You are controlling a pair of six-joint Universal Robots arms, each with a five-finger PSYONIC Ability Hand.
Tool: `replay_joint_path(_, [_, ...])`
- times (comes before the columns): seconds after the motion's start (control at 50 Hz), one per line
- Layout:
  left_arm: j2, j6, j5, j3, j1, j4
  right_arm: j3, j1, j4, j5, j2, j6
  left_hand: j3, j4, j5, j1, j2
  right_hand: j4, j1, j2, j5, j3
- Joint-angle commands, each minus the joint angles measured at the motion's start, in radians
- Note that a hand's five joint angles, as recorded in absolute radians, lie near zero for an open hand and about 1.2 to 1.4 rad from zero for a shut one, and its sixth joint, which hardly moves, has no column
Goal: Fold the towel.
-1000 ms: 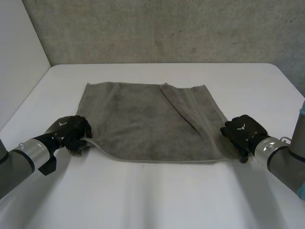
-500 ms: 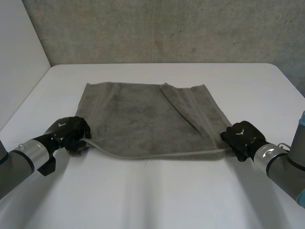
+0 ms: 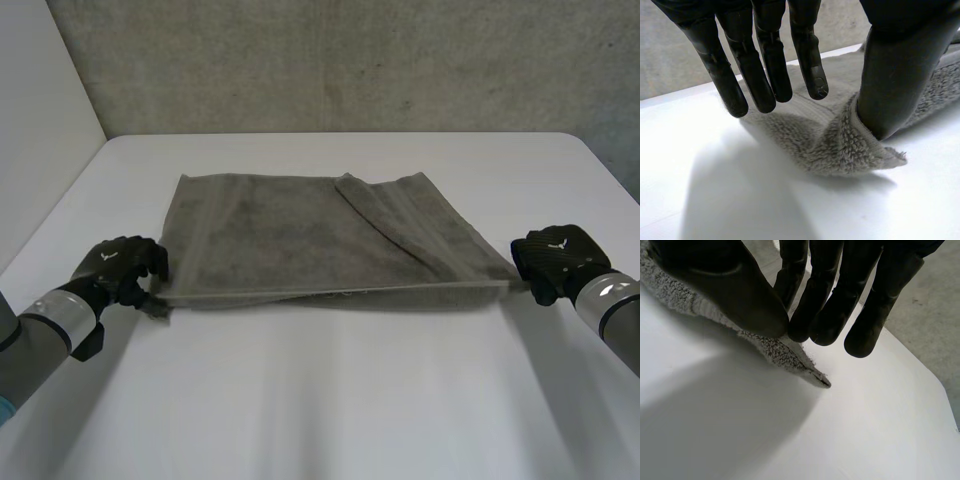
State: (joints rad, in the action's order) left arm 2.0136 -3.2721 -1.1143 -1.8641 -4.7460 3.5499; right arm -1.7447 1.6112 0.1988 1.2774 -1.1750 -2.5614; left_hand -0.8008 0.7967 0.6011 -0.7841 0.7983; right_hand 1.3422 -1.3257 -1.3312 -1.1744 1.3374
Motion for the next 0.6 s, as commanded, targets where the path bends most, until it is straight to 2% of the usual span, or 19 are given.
replay_joint_path(0.02, [-0.001,0.000,-0.015,0.000,0.001,0.000,0.002,-0.008,0.005,0.008,-0.003,-0.020,0.009,-0.005,0.016,-0.008,-0.006,0.054,-0.071,-0.065,-0.047,0.059])
replay_joint_path(0.08, [-0.003,0.000,-0.015,0.000,0.001,-0.005,0.002,-0.010,0.005,0.008,-0.005,-0.025,-0.064,0.069,0.090,-0.081,0.067,0.054,-0.071,-0.065,-0.047,0.059])
replay_joint_path(0.1, [-0.003,0.000,-0.015,0.000,0.001,-0.009,0.002,-0.010,0.004,0.010,-0.006,-0.025,-0.192,0.196,0.217,-0.209,0.195,0.054,-0.071,-0.065,-0.047,0.059])
replay_joint_path(0.12, [-0.003,0.000,-0.015,0.000,0.001,-0.010,0.002,-0.010,0.001,0.011,-0.009,-0.025,-0.194,0.198,0.219,-0.210,0.196,0.054,-0.071,-0.065,-0.047,0.059])
replay_joint_path(0.16, [-0.009,0.000,-0.009,0.000,0.001,-0.011,0.001,-0.008,-0.001,0.013,-0.014,-0.025,-0.576,0.580,0.601,-0.593,0.578,0.054,-0.071,-0.065,-0.047,0.059])
replay_joint_path(0.28, [-0.029,0.000,-0.002,0.002,0.012,-0.037,-0.006,-0.007,-0.007,0.014,-0.024,-0.029,-0.595,0.600,0.621,-0.612,0.598,0.054,-0.071,-0.065,-0.047,0.059])
replay_joint_path(0.34, [-0.076,0.005,0.005,0.011,0.012,-0.085,-0.007,-0.005,-0.019,0.014,-0.078,-0.048,-0.595,0.600,0.621,-0.612,0.598,0.054,-0.071,-0.065,-0.047,0.059])
replay_joint_path(0.42, [-0.196,0.005,0.028,0.014,0.009,-0.121,0.000,-0.004,-0.053,0.004,-0.202,-0.115,-0.595,0.600,0.621,-0.612,0.598,0.054,-0.071,-0.065,-0.047,0.059])
replay_joint_path(0.48, [-0.347,0.012,0.088,0.019,0.004,-0.138,0.011,-0.002,-0.079,-0.004,-0.273,-0.158,-0.595,0.600,0.621,-0.612,0.598,0.054,-0.071,-0.065,-0.047,0.059])
replay_joint_path(0.56, [-0.432,0.017,0.114,0.019,0.000,-0.145,0.028,-0.005,-0.116,-0.016,-0.348,-0.189,-0.595,0.600,0.621,-0.612,0.598,0.054,-0.071,-0.065,-0.047,0.059])
replay_joint_path(0.6, [-0.513,0.023,0.122,0.020,-0.003,-0.187,0.049,-0.013,-0.188,-0.041,-0.425,-0.197,-0.595,0.600,0.621,-0.612,0.598,0.054,-0.071,-0.065,-0.047,0.059])
